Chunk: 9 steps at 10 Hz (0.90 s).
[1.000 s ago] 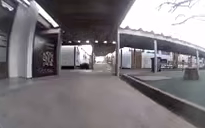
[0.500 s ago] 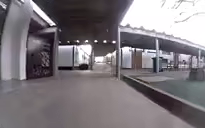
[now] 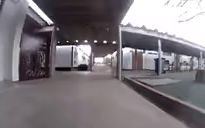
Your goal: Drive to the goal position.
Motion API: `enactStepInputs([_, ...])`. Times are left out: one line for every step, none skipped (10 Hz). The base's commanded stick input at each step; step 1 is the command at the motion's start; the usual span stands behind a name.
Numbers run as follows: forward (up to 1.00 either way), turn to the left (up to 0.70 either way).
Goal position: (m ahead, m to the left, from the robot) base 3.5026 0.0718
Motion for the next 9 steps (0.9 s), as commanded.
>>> enactStepInputs([0.7,0.0])
enactStepInputs([0.7,0.0])
enactStepInputs([0.7,0.0])
enactStepInputs([0.7,0.0])
enactStepInputs([0.7,0.0])
enactStepInputs([0.7,0.0])
enactStepInputs([0.7,0.0])
enactStepInputs([0.7,0.0])
enactStepInputs([0.7,0.0])
